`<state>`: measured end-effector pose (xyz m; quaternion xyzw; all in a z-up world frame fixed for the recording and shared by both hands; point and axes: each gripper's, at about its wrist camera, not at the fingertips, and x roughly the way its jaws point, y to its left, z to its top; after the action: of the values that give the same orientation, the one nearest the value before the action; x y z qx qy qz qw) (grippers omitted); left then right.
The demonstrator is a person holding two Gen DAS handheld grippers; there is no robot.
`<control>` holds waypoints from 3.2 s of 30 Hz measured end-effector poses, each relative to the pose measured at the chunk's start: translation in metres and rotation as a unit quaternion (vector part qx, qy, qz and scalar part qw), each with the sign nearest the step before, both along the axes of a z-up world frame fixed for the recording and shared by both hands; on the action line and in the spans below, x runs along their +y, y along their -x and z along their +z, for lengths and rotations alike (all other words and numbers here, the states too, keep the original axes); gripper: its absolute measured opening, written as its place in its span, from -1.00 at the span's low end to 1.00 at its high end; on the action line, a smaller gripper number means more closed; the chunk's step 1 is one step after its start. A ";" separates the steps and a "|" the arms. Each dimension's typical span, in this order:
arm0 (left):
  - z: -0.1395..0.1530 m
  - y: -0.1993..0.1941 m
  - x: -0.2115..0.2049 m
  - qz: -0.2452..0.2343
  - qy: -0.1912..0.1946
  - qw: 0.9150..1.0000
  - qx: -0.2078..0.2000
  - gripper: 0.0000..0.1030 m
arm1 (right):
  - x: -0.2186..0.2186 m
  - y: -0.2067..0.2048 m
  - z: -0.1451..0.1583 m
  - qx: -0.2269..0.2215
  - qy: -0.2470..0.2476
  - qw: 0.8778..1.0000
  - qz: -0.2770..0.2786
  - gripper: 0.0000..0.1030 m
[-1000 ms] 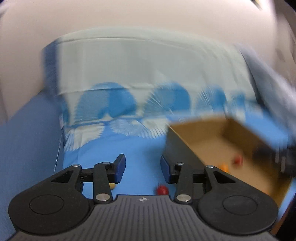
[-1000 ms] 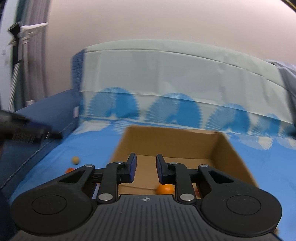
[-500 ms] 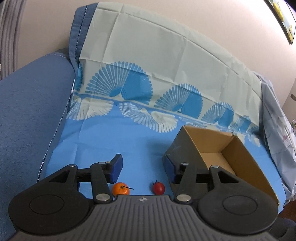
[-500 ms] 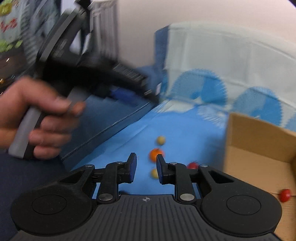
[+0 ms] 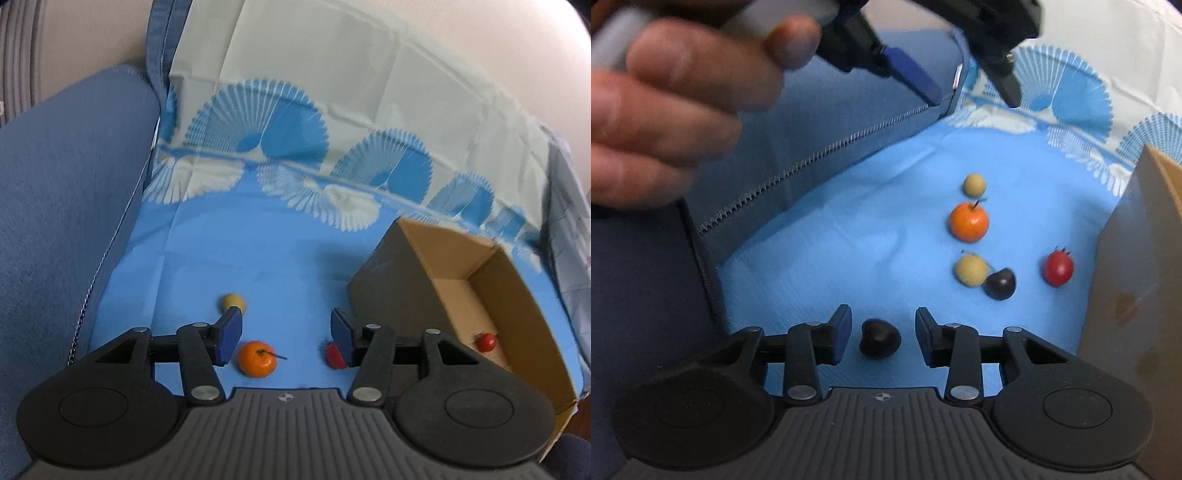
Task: Organize fruits
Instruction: 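Grasp a stemmed mandarin with the left tool while the right tool grasps a dark plum, then carry the mandarin and dark plum over the cardboard box with both tools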
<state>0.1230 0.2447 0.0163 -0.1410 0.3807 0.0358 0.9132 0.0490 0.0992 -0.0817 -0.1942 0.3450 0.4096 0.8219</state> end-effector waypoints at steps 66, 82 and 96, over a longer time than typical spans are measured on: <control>-0.026 -0.034 -0.020 0.045 -0.088 0.995 0.017 -0.21 | -0.022 -0.003 0.034 -0.068 -0.014 0.992 -0.110 -0.48; 0.034 0.039 -0.031 0.065 -0.033 0.988 -0.137 -0.21 | -0.081 0.038 0.073 -0.168 -0.052 0.979 -0.105 -0.48; 0.037 0.057 -0.065 0.031 -0.061 0.983 -0.170 -0.20 | -0.189 0.008 0.141 -0.265 -0.103 0.944 -0.169 -0.48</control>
<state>0.0655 0.1797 0.0531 -0.1011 0.2121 0.0622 0.9700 0.0411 -0.0901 0.0591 -0.1491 0.0984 0.2320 0.9562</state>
